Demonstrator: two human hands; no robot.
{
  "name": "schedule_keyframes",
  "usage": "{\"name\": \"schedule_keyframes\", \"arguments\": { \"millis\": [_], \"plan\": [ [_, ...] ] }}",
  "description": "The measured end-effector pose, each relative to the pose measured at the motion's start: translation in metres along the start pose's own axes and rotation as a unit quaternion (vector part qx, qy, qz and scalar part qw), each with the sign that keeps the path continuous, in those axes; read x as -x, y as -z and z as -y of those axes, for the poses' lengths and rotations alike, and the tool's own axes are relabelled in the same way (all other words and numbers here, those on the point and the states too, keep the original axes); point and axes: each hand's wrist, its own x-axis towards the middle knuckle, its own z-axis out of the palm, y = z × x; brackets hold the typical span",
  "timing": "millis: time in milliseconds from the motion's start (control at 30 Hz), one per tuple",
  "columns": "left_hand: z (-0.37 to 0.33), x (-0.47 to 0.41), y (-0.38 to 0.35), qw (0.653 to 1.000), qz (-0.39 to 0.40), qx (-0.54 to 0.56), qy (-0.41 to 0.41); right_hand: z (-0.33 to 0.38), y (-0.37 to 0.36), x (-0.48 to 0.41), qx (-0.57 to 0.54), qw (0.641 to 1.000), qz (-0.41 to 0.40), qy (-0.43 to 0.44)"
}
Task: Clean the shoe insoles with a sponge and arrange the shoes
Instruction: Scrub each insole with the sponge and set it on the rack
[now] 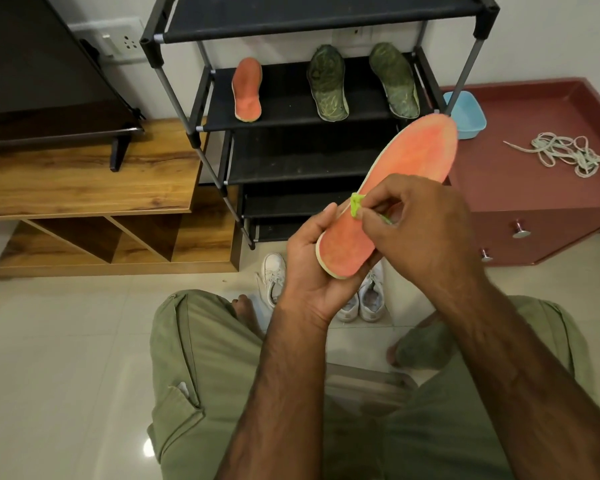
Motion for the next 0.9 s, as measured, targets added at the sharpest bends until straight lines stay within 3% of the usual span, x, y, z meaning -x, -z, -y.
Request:
{"name": "schedule_keyframes", "arguments": {
  "millis": [267, 400, 533, 667, 833, 900],
  "plan": [
    [0.001, 0.001, 0.005, 0.998, 0.054, 0.019, -0.012, -0.007, 0.000, -0.003, 0.002, 1.000, 0.002, 0.000],
    [0.000, -0.003, 0.008, 0.999, 0.044, 0.020, -0.007, -0.006, 0.001, -0.003, -0.009, 0.999, 0.034, 0.005],
    [0.000, -0.005, 0.004, 0.999, 0.035, 0.029, -0.007, 0.000, 0.000, -0.001, -0.022, 1.000, -0.010, -0.015],
    [-0.002, -0.006, 0.007, 0.999, 0.044, 0.028, 0.011, 0.011, -0.009, 0.012, -0.071, 0.994, 0.082, 0.006],
    [-0.002, -0.006, 0.003, 0.999, 0.028, 0.021, -0.001, 0.004, -0.005, 0.003, -0.062, 0.998, -0.010, -0.026],
    [-0.002, -0.006, 0.003, 0.999, 0.028, 0.020, 0.004, 0.008, -0.008, 0.007, -0.075, 0.997, 0.033, -0.003]
  ]
}}
